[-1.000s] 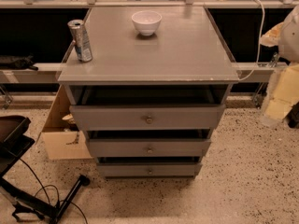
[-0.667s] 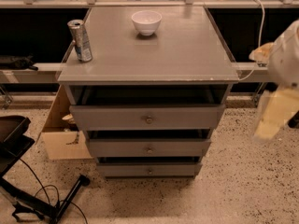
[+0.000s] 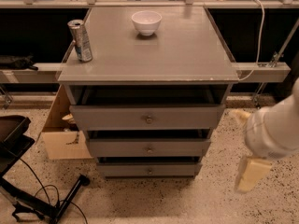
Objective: Open bottom drawer
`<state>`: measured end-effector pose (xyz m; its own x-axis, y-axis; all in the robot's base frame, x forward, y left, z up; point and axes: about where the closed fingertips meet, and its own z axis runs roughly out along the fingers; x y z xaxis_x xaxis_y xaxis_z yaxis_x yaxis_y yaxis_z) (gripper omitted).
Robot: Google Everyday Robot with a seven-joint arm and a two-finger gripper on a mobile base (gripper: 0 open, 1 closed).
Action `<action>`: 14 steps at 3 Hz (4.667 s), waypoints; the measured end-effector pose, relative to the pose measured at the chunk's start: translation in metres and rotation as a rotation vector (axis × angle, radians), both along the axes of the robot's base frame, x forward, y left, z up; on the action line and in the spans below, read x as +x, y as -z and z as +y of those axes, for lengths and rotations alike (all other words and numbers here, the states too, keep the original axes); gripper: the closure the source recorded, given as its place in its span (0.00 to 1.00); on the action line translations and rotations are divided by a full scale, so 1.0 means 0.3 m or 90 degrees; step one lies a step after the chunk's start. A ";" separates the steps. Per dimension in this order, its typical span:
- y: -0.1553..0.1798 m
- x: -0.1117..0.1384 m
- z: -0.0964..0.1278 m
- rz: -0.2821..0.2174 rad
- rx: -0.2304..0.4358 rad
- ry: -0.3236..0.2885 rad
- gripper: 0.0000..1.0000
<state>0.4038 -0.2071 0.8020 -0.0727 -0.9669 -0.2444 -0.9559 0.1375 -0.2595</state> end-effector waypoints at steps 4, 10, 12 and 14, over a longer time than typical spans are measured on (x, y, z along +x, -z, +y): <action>0.740 0.021 0.013 0.152 0.025 -0.054 0.00; 1.512 0.402 0.194 0.119 0.086 -0.137 0.00; 1.673 0.420 0.190 0.115 0.069 -0.132 0.00; 1.780 0.564 0.142 0.027 0.019 -0.130 0.00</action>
Offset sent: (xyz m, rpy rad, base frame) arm 0.0259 0.0023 -0.3016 0.0378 0.3203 0.1208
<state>0.5731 -0.1646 0.2680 0.1135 -0.9552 -0.2734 -0.9746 -0.0535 -0.2176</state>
